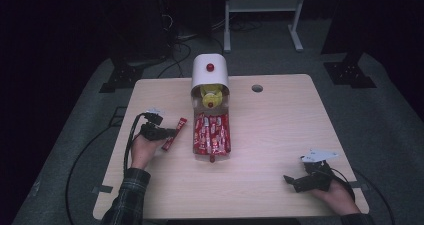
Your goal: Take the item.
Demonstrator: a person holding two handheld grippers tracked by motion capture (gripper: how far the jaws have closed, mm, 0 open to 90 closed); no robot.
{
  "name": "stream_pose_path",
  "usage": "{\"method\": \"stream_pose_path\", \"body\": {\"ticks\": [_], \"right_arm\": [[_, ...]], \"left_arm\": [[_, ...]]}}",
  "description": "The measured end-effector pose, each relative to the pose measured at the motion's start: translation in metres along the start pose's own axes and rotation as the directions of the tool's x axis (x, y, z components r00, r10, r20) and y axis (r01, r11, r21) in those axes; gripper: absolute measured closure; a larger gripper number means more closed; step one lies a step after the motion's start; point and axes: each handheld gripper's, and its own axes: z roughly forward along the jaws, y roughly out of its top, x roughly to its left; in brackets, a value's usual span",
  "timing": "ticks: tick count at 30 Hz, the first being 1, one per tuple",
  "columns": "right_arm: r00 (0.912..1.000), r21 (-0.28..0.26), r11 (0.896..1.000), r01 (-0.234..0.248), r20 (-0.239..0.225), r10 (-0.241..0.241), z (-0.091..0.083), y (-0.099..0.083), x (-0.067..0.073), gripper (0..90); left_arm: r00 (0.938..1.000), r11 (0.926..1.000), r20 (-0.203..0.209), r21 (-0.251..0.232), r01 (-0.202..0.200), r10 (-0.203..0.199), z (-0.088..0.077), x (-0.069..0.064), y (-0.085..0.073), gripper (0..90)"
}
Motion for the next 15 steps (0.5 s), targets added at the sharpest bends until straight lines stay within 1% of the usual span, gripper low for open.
{"method": "stream_pose_path", "body": {"ticks": [5,7,8,11,15], "right_arm": [[1.0,0.0,1.0,0.0,0.0,0.0,0.0,0.0,0.0,0.4],[1.0,0.0,1.0,0.0,0.0,0.0,0.0,0.0,0.0,0.3],[1.0,0.0,1.0,0.0,0.0,0.0,-0.0001,0.0,0.0,0.3],[1.0,0.0,1.0,0.0,0.0,0.0,-0.0001,0.0,0.0,0.3],[1.0,0.0,1.0,0.0,0.0,0.0,-0.0001,-0.0001,0.0001,0.4]], "left_arm": [[1.0,0.9995,-0.002,0.03,0.006,-0.006,0.0048,0.0003,-0.0018,85.4],[1.0,0.9996,0.0,0.027,0.006,-0.006,0.0058,0.0005,-0.0023,84.5],[0.9999,0.9994,0.004,0.032,0.009,-0.009,0.0064,0.0006,-0.0023,83.7],[1.0,0.9993,0.0,0.036,0.006,-0.006,0.0067,0.0,-0.002,80.6],[1.0,0.9995,-0.002,0.029,0.008,-0.008,0.0059,-0.0008,-0.0016,77.1]]}}
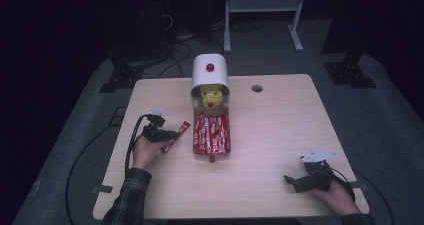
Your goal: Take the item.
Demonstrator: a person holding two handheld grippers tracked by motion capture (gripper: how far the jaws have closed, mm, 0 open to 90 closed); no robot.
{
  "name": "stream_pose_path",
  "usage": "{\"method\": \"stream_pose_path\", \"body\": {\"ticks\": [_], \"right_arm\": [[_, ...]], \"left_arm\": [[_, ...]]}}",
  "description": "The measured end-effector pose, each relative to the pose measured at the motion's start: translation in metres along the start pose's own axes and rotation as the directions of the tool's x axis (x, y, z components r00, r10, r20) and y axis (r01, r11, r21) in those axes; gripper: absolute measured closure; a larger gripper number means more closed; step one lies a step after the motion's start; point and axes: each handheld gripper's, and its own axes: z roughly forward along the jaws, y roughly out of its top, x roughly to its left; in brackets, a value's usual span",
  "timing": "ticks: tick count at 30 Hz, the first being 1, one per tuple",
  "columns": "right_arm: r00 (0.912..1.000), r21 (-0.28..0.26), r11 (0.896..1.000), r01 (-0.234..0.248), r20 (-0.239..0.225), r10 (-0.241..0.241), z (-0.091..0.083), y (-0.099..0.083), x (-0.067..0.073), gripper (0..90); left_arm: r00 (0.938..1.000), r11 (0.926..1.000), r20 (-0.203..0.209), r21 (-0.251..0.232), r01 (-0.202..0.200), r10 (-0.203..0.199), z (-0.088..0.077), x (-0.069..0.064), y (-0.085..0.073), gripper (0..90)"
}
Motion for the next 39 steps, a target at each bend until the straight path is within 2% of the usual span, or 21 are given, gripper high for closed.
{"method": "stream_pose_path", "body": {"ticks": [1,2,6,9,10,11,12,19,20,22,23,25,29,39], "right_arm": [[1.0,0.0,1.0,0.0,0.0,0.0,0.0,0.0,0.0,0.4],[1.0,0.0,1.0,0.0,0.0,0.0,0.0,0.0,0.0,0.4],[1.0,0.0,1.0,0.0,0.0,0.0,0.0,0.0,0.0,0.3],[1.0,0.0,1.0,0.0,0.0,0.0,0.0,0.0,0.0,0.3],[1.0,0.0,1.0,0.0,0.0,0.0,0.0,0.0,0.0,0.3],[1.0,0.0,1.0,0.0,0.0,0.0,0.0,0.0,0.0,0.3],[1.0,0.0,1.0,-0.001,0.0,0.001,0.0,0.0,0.0,0.4],[1.0,0.001,1.0,-0.001,0.0,0.001,0.0,0.0,0.0,0.3],[1.0,0.001,1.0,-0.001,0.0,0.001,0.0,0.0,0.0,0.4],[1.0,0.001,1.0,-0.001,0.0,0.001,0.0,0.0,0.0,0.3],[1.0,0.0,1.0,-0.001,0.0,0.001,0.0,0.0,0.0,0.4],[1.0,0.0,1.0,0.0,0.0,0.0,0.0,0.0,0.0,0.4],[1.0,0.0,1.0,-0.001,0.0,0.001,0.0,0.0,0.0,0.4],[1.0,0.001,1.0,-0.002,0.0,0.002,0.0,0.0,0.0,0.4]], "left_arm": [[1.0,1.0,0.0,-0.005,-0.001,0.001,-0.001,0.0,0.0,72.2],[1.0,0.9999,-0.002,-0.011,0.001,-0.001,-0.002,0.0,0.001,72.2],[0.9999,0.9994,0.009,-0.035,0.005,-0.005,-0.009,0.0,0.001,62.8],[1.0,0.9993,0.005,-0.037,-0.005,0.005,-0.013,-0.002,0.002,52.7],[0.9999,0.9993,0.005,-0.036,-0.01,0.01,-0.015,-0.004,0.001,52.7],[0.9999,0.9994,-0.005,-0.03,-0.015,0.015,-0.018,-0.007,0.001,46.0],[0.9999,0.9994,-0.005,-0.03,-0.015,0.015,-0.018,-0.007,0.001,43.5],[0.9991,0.9973,-0.006,-0.059,-0.043,0.043,-0.031,-0.016,-0.003,33.8],[0.9989,0.9964,-0.013,-0.071,-0.045,0.044,-0.034,-0.017,-0.006,29.2],[0.9988,0.9961,-0.017,-0.075,-0.047,0.045,-0.036,-0.018,-0.007,26.3],[0.9985,0.9958,-0.025,-0.076,-0.051,0.05,-0.037,-0.019,-0.009,26.3],[0.9971,0.9956,-0.053,-0.072,-0.059,0.056,-0.039,-0.02,-0.012,20.9],[0.9936,0.9931,-0.094,-0.093,-0.071,0.062,-0.043,-0.023,-0.021,14.2],[0.9834,0.989,-0.154,-0.097,-0.112,0.096,-0.05,-0.032,-0.037,5.1]]}}
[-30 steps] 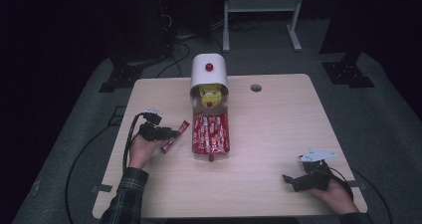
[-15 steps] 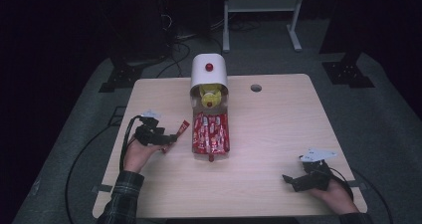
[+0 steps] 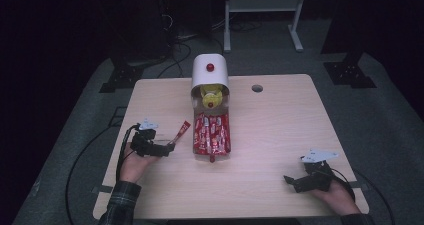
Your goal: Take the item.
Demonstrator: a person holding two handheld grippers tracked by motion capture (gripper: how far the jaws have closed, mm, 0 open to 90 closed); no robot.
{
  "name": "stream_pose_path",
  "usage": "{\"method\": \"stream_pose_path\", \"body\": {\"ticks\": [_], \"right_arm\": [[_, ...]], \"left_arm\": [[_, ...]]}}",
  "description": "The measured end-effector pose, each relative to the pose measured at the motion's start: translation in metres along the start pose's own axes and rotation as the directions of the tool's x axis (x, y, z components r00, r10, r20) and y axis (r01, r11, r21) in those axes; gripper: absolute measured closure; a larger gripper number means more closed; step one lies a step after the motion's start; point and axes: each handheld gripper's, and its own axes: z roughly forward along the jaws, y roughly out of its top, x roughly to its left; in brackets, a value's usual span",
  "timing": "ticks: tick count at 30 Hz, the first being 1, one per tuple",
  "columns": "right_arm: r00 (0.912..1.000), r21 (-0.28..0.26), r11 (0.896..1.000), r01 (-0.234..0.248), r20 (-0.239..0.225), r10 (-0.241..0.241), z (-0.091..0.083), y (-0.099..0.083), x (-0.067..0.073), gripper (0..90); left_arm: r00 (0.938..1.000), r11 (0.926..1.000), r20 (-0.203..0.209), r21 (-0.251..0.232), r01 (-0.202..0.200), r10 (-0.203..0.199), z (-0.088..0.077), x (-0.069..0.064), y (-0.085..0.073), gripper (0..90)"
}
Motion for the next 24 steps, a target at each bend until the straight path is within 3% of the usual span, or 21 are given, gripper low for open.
{"method": "stream_pose_path", "body": {"ticks": [18,24], "right_arm": [[1.0,0.0,1.0,0.002,0.0,-0.002,0.0,0.0,0.0,0.3],[1.0,0.0,1.0,0.002,0.0,-0.002,0.0,0.0,0.0,0.4]], "left_arm": [[0.9991,0.9993,-0.02,0.011,-0.036,0.036,-0.016,-0.016,-0.047,0.0],[0.9976,0.997,-0.046,0.059,-0.05,0.052,-0.016,-0.017,-0.06,0.0]]}}
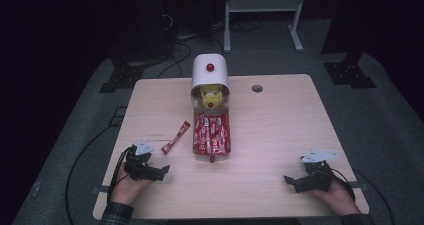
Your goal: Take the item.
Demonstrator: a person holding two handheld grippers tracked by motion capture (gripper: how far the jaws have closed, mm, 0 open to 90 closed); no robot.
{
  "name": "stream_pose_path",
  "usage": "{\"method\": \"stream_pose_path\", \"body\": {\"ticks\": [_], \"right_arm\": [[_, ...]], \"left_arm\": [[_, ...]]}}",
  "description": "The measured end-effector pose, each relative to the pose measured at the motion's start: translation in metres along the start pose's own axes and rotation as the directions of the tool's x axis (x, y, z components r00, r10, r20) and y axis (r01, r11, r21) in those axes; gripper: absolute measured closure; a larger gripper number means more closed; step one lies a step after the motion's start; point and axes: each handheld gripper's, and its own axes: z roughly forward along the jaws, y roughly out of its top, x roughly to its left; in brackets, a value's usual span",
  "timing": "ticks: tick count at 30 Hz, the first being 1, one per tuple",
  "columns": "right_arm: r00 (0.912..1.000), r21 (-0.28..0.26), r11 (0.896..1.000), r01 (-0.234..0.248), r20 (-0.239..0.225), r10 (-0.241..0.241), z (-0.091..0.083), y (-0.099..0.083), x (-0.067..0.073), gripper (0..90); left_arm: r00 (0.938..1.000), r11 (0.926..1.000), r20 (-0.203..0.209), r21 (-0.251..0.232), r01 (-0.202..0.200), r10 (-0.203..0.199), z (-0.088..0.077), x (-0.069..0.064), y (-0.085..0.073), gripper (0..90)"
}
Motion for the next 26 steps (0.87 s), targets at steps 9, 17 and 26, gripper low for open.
{"method": "stream_pose_path", "body": {"ticks": [9,17,26], "right_arm": [[1.0,0.0,1.0,0.0,0.0,0.0,0.0,0.0,0.0,0.3],[1.0,0.001,1.0,-0.002,0.001,0.002,0.0,0.0,0.0,0.4],[1.0,0.0,1.0,-0.002,0.002,0.002,0.0,0.0,0.0,0.4]], "left_arm": [[1.0,0.9995,0.003,0.031,0.006,-0.006,0.004,0.0,-0.014,0.0],[0.9986,0.9975,0.044,-0.066,-0.025,0.028,0.002,0.003,-0.03,0.0],[0.9989,0.9974,0.041,-0.068,-0.02,0.023,0.002,0.002,-0.031,0.0]]}}
